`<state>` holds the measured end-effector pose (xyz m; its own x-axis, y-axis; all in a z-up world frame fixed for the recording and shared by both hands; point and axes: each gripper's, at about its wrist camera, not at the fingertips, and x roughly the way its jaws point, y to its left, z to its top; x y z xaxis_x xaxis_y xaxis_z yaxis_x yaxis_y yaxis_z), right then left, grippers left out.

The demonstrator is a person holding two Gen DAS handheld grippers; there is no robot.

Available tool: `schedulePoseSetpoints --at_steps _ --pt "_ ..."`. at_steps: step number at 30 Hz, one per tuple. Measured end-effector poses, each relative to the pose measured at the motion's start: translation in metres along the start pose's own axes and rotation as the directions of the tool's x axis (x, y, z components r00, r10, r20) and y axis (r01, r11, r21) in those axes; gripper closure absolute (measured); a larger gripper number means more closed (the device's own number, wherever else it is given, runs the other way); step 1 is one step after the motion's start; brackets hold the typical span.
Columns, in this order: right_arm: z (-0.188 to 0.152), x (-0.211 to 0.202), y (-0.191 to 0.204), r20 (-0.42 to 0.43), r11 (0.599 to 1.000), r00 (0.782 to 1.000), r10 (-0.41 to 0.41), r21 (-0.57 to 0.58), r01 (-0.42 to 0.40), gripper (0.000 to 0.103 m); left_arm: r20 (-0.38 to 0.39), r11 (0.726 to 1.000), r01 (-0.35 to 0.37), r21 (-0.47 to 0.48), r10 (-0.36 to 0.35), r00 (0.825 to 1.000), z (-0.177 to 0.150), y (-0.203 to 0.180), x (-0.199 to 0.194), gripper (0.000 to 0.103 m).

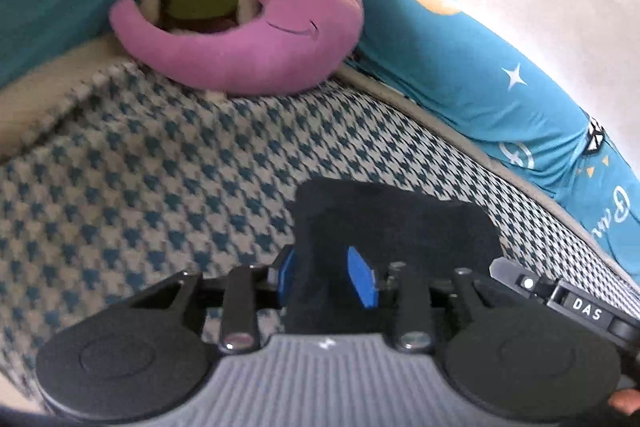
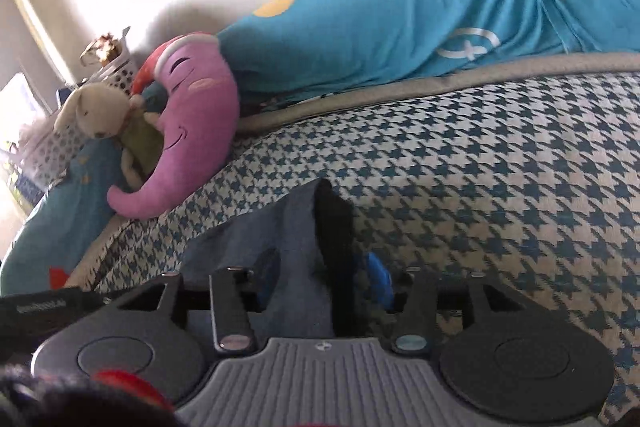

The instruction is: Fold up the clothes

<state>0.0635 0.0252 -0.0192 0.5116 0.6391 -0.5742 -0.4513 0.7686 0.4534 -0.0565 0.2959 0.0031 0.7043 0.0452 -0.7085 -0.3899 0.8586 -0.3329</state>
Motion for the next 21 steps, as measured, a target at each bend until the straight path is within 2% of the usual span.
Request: schedulePoseSetpoints --at_steps 5,13,17,19,21 --pt "0.002 0.008 -0.01 -0.031 0.999 0.999 0.017 0.03 -0.016 0.047 -0.049 0.998 0.05 -0.026 -0.051 0.997 0.001 -0.002 0.025 0.061" --pt "-0.001 0.023 -0.013 -0.057 0.999 0.998 0.034 0.039 -0.032 0.046 -0.072 0.997 0.067 -0.036 -0.07 0.995 0.004 -0.001 0.041 0.048" --pt "-0.004 0.029 -0.012 -0.073 0.999 0.996 0.044 0.029 -0.042 0.046 -0.075 0.992 0.1 -0.073 -0.105 0.992 0.005 0.008 0.042 0.034" --pt "-0.005 0.031 -0.01 -0.077 0.999 0.996 0.043 0.012 -0.042 0.046 -0.071 0.995 0.072 -0.072 -0.077 0.994 0.005 0.012 0.041 0.03" --pt "-0.006 0.032 -0.008 -0.078 0.999 0.996 0.038 -0.002 -0.038 0.046 -0.069 0.994 0.058 -0.089 -0.064 0.996 0.007 0.018 0.038 0.03"
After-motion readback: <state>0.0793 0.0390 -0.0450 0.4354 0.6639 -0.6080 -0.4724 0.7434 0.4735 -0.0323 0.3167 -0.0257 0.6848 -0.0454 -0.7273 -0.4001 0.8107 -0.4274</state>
